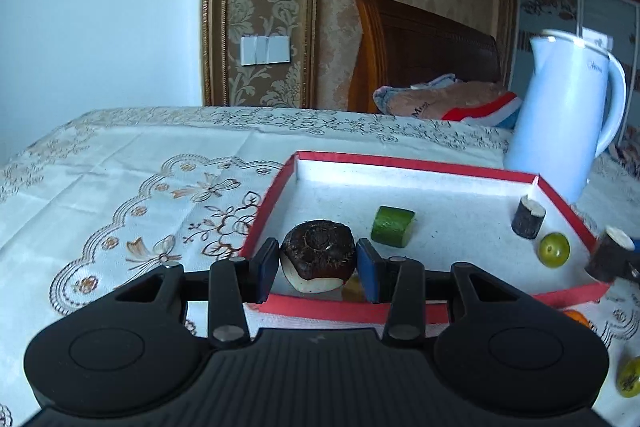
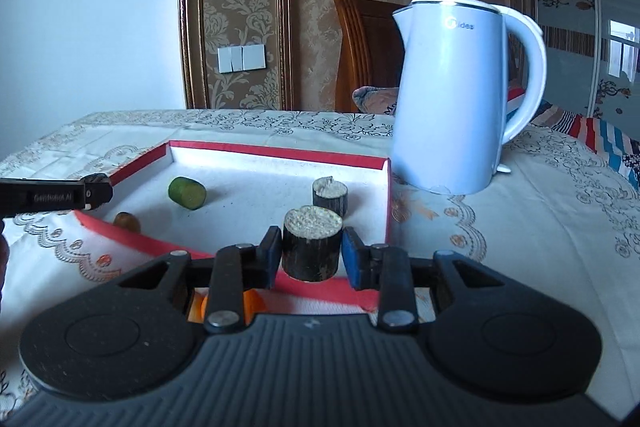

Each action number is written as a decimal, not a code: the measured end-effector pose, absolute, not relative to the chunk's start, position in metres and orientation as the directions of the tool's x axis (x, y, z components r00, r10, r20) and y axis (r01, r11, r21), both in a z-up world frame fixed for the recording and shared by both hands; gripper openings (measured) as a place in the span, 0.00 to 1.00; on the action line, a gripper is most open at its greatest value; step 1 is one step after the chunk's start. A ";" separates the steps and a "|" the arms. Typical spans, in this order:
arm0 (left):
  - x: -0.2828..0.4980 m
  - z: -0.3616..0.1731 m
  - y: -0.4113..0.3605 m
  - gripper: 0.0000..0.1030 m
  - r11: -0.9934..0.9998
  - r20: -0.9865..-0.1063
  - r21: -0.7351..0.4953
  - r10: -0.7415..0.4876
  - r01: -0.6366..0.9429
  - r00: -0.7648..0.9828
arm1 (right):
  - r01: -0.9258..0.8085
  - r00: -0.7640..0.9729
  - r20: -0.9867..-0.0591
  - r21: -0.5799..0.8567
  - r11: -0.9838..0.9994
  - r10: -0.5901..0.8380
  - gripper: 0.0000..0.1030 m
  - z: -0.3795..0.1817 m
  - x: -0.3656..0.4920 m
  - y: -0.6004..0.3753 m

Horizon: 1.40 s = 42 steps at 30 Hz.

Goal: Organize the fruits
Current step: 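Lower the chocolate cake into the tray with the left while the right lowers the wooden cylinder, then open both grippers releasing the cake and the wooden cylinder in the tray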

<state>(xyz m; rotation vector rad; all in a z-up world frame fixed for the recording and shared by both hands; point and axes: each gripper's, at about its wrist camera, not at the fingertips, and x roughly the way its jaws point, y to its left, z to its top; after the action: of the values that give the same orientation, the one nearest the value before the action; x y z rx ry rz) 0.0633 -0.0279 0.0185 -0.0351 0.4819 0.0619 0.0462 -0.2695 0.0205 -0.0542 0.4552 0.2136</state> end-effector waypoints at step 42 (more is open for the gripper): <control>0.140 -0.008 -0.039 0.40 0.989 -0.556 0.074 0.150 -0.131 0.818 | -0.169 0.815 -0.569 -0.048 0.984 0.112 0.30 0.000 0.139 -0.215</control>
<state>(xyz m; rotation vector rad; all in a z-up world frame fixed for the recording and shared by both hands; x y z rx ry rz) 0.1402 -0.0393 -0.0080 0.0326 0.5950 0.1498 0.1388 -0.2146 -0.0005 -0.0980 0.6004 0.1506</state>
